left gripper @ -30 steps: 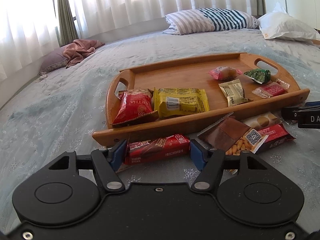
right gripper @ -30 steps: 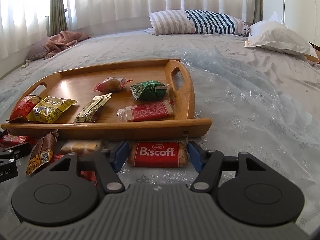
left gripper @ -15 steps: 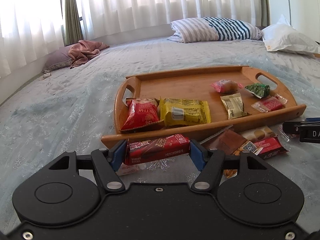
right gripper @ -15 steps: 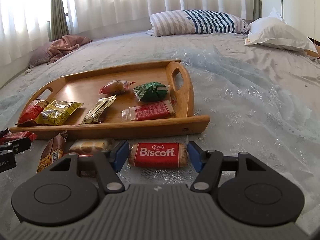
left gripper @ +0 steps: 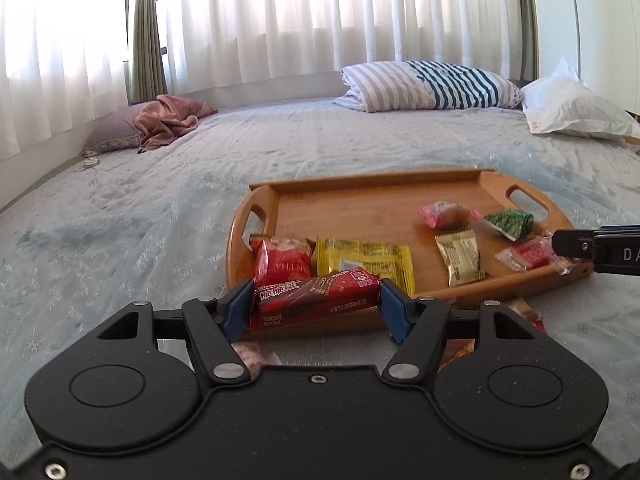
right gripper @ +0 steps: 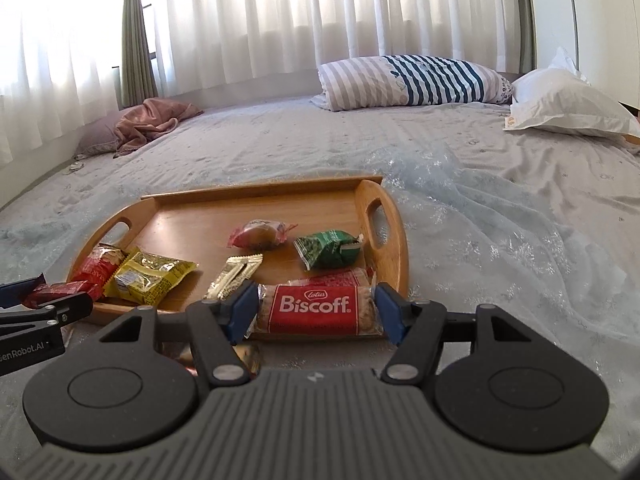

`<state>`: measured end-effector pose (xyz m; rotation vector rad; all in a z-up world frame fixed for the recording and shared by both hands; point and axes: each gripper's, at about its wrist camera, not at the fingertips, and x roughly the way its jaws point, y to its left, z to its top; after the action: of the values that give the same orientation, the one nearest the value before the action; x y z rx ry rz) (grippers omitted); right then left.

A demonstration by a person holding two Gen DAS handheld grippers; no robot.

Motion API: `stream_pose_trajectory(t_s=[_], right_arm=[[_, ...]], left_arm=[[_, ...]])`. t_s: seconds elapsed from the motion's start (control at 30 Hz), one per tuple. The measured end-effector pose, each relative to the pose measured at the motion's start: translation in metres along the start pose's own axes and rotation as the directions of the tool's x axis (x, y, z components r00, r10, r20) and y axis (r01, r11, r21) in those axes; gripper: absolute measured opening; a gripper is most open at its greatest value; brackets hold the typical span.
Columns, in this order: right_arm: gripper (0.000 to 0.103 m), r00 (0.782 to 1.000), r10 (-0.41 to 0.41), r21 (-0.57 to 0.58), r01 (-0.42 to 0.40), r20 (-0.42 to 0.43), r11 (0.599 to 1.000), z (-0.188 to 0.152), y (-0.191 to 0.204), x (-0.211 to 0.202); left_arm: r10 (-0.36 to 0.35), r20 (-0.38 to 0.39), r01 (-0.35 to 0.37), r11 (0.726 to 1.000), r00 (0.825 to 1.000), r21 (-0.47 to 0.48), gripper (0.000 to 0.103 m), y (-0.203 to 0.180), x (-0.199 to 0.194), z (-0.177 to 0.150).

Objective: Organize snacks

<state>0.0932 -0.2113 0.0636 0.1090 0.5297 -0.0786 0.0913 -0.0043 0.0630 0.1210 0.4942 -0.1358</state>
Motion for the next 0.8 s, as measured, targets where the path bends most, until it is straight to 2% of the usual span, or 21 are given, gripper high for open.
stream_pose_trajectory(t_s=[0.33, 0.8], right_arm=[[0.066, 0.997, 0.077, -0.016, -0.076, 0.033, 0.997, 0.029, 0.024, 0.022], [0.067, 0.989, 0.149, -0.029, -0.149, 0.016, 0.988, 0.056, 0.057, 0.073]], left_arm=[[0.02, 0.063, -0.02, 1.0, 0.998, -0.013, 0.065, 0.018, 0.016, 0.033], [0.033, 0.073, -0.03, 0.998, 0.997, -0.052, 0.065, 0.04, 0.05, 0.057]])
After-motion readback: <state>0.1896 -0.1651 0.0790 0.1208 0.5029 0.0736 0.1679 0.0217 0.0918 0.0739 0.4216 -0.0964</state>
